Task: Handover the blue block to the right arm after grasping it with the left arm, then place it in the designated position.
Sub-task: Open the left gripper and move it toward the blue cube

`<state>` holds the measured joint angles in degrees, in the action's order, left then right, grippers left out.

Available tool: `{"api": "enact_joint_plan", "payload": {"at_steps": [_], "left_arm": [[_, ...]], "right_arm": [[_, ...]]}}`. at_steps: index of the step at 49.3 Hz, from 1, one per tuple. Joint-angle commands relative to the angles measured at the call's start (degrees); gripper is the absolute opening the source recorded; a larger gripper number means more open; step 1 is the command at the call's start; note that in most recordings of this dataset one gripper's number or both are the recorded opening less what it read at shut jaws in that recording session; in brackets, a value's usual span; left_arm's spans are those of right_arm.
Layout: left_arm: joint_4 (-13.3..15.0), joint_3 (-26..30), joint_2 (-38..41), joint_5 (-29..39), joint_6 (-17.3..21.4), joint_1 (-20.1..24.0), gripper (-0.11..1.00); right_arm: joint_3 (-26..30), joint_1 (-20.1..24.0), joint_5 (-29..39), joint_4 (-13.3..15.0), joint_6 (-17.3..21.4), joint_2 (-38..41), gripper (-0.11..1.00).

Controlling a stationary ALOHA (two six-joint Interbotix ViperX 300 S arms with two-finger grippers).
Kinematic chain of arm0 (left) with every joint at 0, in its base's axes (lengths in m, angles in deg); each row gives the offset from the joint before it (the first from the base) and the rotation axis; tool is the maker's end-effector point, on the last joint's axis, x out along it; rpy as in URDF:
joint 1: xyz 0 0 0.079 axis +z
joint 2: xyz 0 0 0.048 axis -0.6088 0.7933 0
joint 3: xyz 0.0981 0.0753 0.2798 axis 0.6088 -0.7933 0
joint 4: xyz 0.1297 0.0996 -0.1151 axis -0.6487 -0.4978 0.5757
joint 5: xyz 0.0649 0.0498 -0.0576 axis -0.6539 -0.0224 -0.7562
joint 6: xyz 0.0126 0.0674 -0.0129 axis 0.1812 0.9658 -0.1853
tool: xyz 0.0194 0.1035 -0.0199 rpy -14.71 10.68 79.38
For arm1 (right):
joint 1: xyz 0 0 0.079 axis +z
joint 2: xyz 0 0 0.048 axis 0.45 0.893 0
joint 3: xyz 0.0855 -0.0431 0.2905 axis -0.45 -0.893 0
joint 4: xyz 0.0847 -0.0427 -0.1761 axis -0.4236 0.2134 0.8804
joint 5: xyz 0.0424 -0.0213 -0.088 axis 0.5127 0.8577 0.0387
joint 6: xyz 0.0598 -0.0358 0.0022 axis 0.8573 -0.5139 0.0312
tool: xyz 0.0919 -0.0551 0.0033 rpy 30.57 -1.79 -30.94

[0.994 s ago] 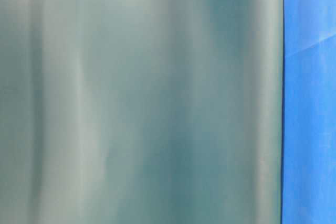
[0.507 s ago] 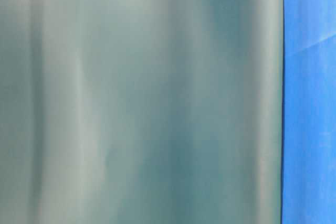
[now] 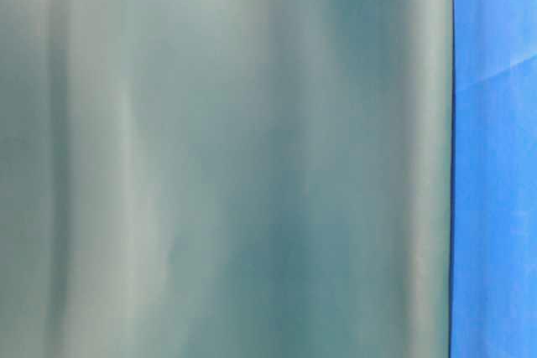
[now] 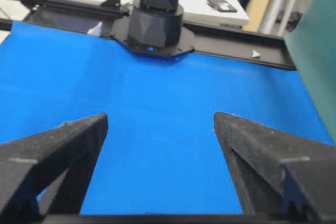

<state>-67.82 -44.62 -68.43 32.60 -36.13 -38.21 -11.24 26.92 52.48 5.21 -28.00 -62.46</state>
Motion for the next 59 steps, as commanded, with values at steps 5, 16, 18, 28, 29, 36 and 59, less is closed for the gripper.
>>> {"api": "enact_joint_plan", "payload": {"at_steps": [5, 16, 18, 28, 29, 36, 59], "left_arm": [[-0.1, 0.6, 0.4, -0.6, 0.0, 0.0, 0.92], [-0.1, 0.8, 1.3, -2.7, 0.3, 0.0, 0.92], [-0.1, 0.8, 2.0, -3.8, 0.4, 0.1, 0.92], [-0.1, 1.7, 6.9, -7.6, 0.6, 1.9, 0.92], [-0.1, 1.9, 7.6, -7.9, 0.6, 2.1, 0.92], [-0.1, 3.5, 12.7, -11.3, 0.5, 2.7, 0.92], [-0.1, 17.3, 35.3, -16.1, 0.6, 2.8, 0.92]], "right_arm": [[1.5, 0.0, -0.4, -0.1, 0.1, 0.3, 0.93], [1.5, 0.0, -0.4, -0.2, 0.1, 0.3, 0.93], [1.5, 0.0, -0.4, -0.2, 0.1, 0.4, 0.93], [1.5, 0.0, -0.5, -0.2, 0.1, 0.4, 0.93], [1.6, 0.0, -0.5, -0.2, 0.1, 0.4, 0.93], [1.5, 0.0, -0.5, -0.2, 0.1, 0.4, 0.93], [1.3, 0.0, -1.1, -0.1, 0.1, 1.3, 0.93]]}}
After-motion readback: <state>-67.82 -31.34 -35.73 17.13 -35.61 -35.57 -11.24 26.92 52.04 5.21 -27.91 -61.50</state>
